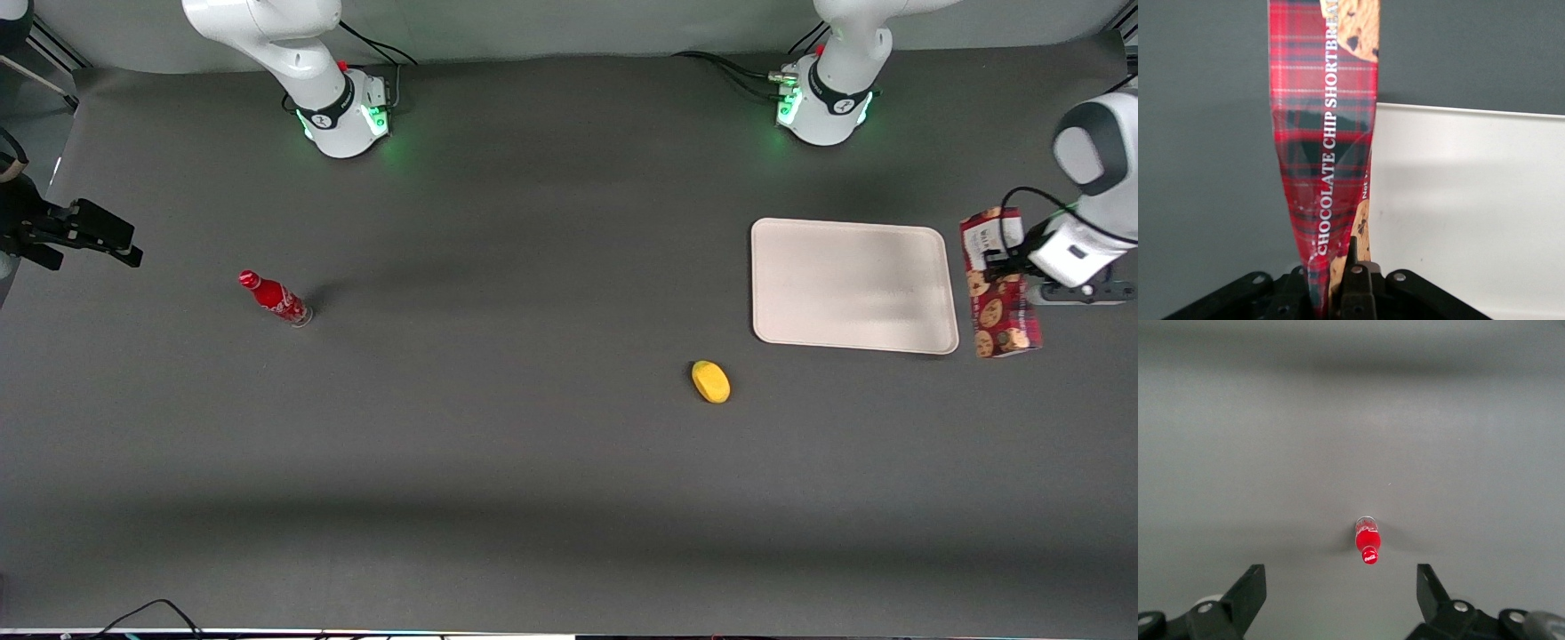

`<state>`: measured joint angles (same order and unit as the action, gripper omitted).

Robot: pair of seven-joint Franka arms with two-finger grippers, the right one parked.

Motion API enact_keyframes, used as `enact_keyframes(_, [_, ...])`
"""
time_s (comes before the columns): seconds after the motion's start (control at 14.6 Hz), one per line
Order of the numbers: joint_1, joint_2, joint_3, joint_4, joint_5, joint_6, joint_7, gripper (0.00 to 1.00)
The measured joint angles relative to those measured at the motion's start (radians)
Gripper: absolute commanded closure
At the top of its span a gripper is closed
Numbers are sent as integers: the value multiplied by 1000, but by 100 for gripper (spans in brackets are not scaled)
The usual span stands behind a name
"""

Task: Place red cookie box on tray
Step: 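Lift the cookie box and carry it over the white tray, then lower the cookie box onto the tray edge and open the left gripper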

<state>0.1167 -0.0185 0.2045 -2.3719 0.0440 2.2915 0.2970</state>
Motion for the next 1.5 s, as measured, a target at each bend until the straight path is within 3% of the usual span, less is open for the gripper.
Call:
enact_keyframes(0.41, [-116,7,64,-94,-1,146,-6,100])
enact_keyframes(1.37, [-70,101,91,-186,-1,235,32,100])
enact_keyframes(1.43, [-70,101,91,-191,-1,235,34,86])
enact_keyframes(1.5, [-70,101,90,-195,-1,235,36,40])
